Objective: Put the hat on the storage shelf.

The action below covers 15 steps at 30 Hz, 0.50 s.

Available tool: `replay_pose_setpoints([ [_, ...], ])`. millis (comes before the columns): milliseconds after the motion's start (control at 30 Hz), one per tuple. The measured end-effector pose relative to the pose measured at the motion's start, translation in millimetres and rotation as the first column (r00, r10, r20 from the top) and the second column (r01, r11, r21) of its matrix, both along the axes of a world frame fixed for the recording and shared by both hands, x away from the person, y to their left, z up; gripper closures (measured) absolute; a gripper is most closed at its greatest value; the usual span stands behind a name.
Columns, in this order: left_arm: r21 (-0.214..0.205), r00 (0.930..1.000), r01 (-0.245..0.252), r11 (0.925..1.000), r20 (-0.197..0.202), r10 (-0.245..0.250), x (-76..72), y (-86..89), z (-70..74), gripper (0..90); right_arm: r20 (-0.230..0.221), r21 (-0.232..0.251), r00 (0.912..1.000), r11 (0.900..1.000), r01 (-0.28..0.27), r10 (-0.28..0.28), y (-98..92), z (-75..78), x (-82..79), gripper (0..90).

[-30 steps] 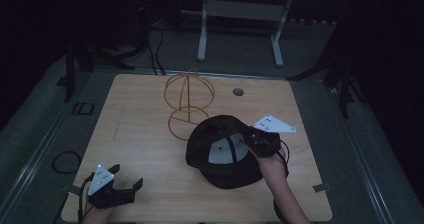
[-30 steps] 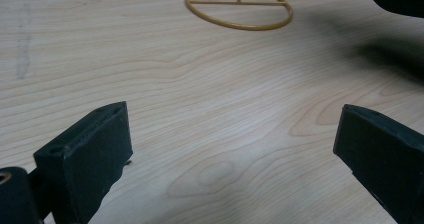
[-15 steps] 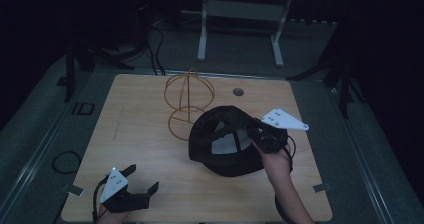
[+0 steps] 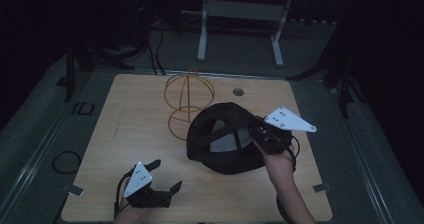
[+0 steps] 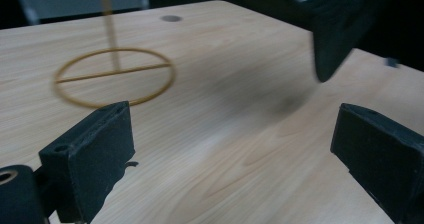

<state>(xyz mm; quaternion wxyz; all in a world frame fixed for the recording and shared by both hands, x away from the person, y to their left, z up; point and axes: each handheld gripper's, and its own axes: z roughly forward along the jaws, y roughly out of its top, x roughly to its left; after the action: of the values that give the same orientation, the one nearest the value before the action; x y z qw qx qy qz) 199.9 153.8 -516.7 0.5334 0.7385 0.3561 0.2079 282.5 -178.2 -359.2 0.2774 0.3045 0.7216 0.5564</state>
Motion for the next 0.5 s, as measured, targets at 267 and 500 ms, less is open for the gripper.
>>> replay_pose_setpoints([
  [267, -0.031, 0.9987, 0.048, 0.9984, 0.017, -0.047, 18.1, -25.6, 22.8, 5.4, -0.003, -0.014, 1.0000, 0.9999, -0.009, 0.009, 0.9, -3.3, -2.2, 88.5],
  [500, -0.045, 0.9983, 0.041, 0.9982, 0.044, -0.039, 35.5, -41.9, 41.9, 6.9, 0.001, -0.013, 0.9999, 0.9998, -0.012, 0.012, 1.2, -4.0, -3.6, 88.5],
])
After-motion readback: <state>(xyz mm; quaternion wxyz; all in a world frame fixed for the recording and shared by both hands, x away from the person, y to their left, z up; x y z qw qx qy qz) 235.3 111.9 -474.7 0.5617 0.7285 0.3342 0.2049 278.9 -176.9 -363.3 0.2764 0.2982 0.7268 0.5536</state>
